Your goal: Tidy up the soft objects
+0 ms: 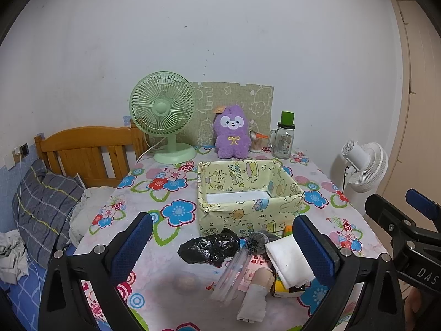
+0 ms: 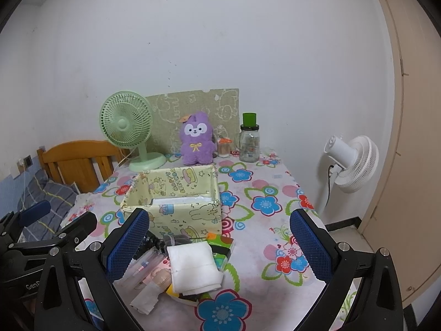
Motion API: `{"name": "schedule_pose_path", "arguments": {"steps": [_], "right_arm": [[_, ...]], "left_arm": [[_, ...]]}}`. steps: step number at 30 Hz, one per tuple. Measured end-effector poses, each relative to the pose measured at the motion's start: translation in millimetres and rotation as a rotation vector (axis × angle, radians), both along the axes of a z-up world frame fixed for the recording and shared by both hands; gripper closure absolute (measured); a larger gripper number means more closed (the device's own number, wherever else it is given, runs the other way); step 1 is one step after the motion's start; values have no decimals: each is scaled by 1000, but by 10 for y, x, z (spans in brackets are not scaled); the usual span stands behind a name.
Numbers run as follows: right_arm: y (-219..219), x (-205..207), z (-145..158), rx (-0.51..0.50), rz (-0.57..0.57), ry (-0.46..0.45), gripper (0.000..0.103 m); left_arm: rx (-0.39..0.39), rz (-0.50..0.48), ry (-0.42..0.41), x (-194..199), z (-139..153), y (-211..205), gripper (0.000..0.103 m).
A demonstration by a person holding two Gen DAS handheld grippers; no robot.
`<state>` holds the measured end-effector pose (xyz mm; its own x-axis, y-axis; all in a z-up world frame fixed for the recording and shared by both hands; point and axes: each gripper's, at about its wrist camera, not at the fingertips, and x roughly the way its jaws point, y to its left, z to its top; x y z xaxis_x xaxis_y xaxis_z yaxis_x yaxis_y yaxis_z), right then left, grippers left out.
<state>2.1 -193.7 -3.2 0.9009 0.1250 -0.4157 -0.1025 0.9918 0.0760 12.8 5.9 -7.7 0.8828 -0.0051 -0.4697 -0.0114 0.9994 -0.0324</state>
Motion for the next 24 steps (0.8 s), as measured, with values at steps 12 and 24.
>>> {"name": "schedule_pose_path", "arguments": {"steps": [12,24], "right_arm": [[-4,4,1,3,0,1,0],[2,20,-9,7,3,5,0]], "left_arm": [[0,1,-2,-10,3,-9,2],[-2,1,4,7,-12,-36,4]]}}
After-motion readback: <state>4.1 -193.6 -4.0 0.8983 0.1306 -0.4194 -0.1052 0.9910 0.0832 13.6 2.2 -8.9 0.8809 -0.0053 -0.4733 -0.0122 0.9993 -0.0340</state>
